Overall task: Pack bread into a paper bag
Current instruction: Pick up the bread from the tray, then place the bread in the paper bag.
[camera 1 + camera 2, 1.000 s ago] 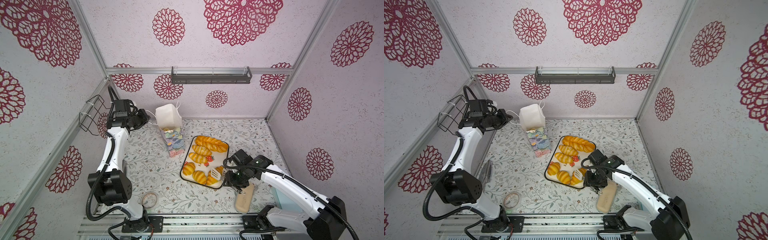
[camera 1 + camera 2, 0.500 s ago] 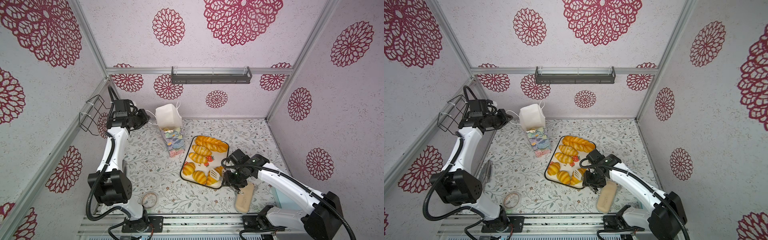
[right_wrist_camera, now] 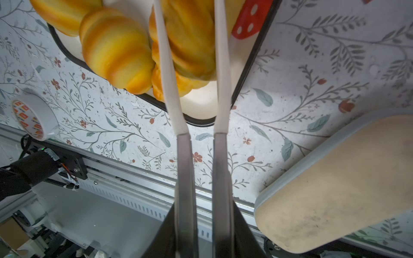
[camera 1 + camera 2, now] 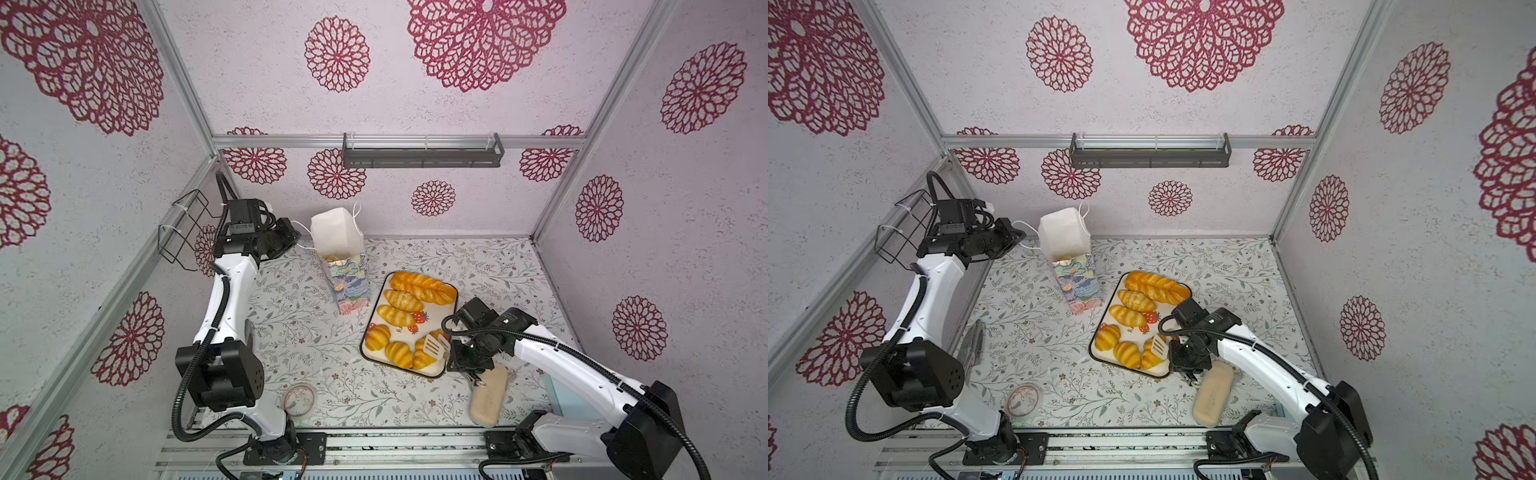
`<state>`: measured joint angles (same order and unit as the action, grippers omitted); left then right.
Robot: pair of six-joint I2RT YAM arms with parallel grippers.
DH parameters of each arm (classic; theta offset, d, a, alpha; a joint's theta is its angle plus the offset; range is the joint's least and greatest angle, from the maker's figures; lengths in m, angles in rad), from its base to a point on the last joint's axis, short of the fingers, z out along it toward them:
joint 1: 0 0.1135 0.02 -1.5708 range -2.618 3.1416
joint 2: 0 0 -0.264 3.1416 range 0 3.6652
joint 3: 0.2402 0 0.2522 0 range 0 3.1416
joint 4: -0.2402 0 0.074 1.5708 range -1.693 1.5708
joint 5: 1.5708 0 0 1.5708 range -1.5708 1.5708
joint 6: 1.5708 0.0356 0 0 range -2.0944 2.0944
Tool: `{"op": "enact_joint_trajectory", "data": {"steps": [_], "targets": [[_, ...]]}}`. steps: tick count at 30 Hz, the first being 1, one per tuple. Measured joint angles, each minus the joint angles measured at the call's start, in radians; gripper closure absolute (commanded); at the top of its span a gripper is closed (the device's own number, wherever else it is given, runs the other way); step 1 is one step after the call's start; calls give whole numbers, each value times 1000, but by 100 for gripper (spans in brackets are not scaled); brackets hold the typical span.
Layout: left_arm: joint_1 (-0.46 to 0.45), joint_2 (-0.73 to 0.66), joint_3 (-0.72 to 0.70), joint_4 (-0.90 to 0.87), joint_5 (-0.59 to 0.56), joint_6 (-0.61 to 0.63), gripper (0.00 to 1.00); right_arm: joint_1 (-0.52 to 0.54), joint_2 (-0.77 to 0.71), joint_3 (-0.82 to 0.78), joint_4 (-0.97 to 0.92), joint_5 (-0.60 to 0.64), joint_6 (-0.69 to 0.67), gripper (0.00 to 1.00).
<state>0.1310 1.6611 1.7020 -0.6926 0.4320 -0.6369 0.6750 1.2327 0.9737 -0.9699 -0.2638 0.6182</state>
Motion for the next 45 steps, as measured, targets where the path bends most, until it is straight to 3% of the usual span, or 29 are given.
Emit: {"op": "enact_joint_trajectory", "data": {"steps": [20,45], "targets": [[0,0,0,0,0,0,100,-35,-24,180,-68,85,-24,71],[2,0,-2,1,2,0,100,-44,37,288,315,21,49,70]]}}
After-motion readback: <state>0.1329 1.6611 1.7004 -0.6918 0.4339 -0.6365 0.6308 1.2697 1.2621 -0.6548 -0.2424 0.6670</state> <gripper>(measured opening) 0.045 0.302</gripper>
